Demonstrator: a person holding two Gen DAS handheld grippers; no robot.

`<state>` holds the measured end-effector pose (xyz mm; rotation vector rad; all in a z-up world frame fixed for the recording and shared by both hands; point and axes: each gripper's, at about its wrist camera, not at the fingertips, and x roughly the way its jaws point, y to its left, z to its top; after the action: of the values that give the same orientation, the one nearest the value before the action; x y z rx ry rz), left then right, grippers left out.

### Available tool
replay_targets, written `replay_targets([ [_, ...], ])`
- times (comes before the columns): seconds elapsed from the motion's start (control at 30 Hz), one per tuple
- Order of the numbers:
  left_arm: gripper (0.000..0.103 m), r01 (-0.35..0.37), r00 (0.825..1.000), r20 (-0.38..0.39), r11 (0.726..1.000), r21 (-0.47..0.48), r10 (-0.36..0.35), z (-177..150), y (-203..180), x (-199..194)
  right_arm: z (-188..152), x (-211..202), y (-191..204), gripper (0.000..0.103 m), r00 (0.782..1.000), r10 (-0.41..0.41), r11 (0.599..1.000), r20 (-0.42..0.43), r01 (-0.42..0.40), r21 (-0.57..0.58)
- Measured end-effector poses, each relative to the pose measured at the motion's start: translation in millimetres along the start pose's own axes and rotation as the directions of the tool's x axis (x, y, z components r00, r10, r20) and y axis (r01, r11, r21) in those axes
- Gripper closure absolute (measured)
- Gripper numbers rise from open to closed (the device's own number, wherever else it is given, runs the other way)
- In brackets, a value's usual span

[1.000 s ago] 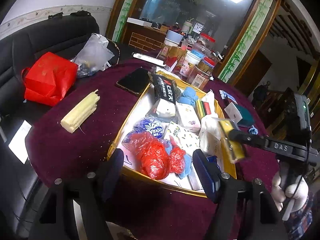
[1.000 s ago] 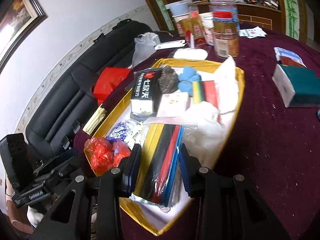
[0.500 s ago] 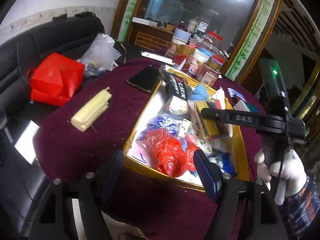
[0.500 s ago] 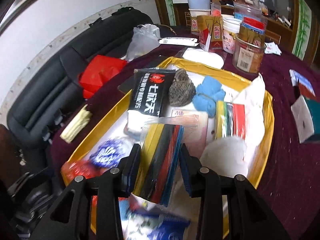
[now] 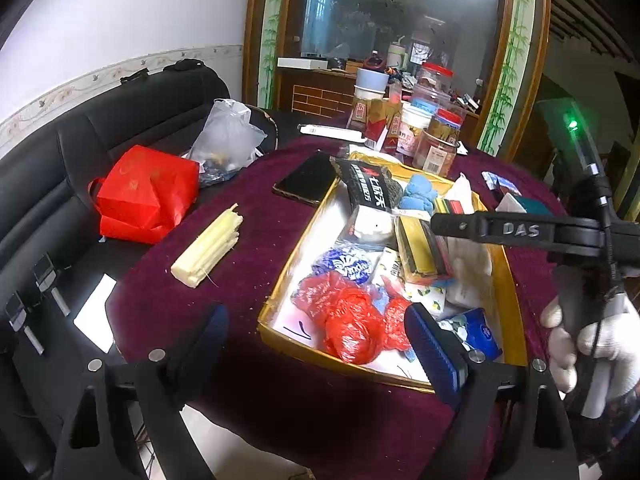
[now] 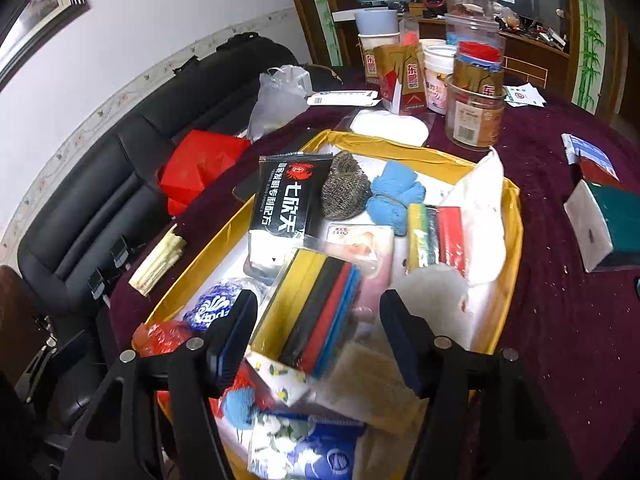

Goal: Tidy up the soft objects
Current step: 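Lower the red mesh bag into the tray with left tool while right tool places the sponge-strip bag there, then open both tools and lift them away from the tray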

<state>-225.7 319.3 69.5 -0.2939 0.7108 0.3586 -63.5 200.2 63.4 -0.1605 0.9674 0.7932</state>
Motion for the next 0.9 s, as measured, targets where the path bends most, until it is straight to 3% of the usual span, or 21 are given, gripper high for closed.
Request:
replay_targets([
  [0.47,0.011,-0.021,1.0,-0.007,0.998,0.063,0.022,-3.5,-29.2,-9.0,-25.7,-30.4,-24.5,0.038,0.999,0.026,0.998,0.026,-0.028,0.062],
  [0.6,0.01,-0.024,1.0,-0.007,0.997,0.077,0.024,-5.7,-38.3,-12.2,-34.6,-41.4,-33.4,0.033,0.999,0.029,0.996,0.041,-0.032,0.078],
  [0.9,0.006,-0.046,0.998,-0.034,0.99,0.136,0.051,-13.2,-65.8,-14.5,-70.2,-67.5,-66.7,0.031,0.999,0.002,0.992,0.053,-0.009,0.129],
])
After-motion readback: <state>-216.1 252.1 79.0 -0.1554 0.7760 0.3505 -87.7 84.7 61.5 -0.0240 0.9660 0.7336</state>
